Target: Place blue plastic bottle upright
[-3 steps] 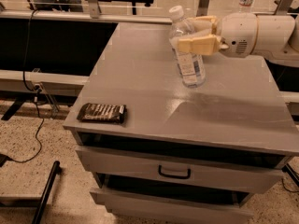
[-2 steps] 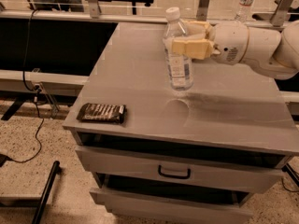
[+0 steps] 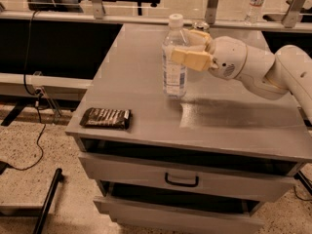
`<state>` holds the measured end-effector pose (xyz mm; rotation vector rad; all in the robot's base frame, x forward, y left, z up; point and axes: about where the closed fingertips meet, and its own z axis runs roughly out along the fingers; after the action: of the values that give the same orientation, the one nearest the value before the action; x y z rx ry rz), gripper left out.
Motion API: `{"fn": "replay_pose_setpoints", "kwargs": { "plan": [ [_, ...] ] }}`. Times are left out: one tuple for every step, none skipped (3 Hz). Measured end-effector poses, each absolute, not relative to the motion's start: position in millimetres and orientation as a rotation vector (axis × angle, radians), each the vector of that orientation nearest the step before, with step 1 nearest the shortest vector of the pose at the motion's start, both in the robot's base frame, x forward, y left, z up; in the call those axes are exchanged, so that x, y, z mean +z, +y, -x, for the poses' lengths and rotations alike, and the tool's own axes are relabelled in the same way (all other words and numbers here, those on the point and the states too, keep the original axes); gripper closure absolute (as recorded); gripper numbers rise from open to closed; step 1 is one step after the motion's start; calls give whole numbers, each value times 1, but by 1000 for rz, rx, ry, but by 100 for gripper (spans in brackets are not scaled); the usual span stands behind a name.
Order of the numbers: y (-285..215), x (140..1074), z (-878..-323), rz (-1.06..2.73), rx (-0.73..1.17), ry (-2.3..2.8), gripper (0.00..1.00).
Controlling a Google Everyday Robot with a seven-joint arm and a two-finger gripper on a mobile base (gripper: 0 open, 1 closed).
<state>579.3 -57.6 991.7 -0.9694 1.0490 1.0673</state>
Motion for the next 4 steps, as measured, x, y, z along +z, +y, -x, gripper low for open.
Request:
{"fn": "replay_pose_setpoints", "kwargs": {
  "plan": [
    [-51,987,-578,963,1055,1020,100],
    [-44,983,-578,980,1024,1026,100],
    [-39,978,-579,978,1007,1038,75],
    [-37,979,-578,981,1010,1035,51]
  ]
}}
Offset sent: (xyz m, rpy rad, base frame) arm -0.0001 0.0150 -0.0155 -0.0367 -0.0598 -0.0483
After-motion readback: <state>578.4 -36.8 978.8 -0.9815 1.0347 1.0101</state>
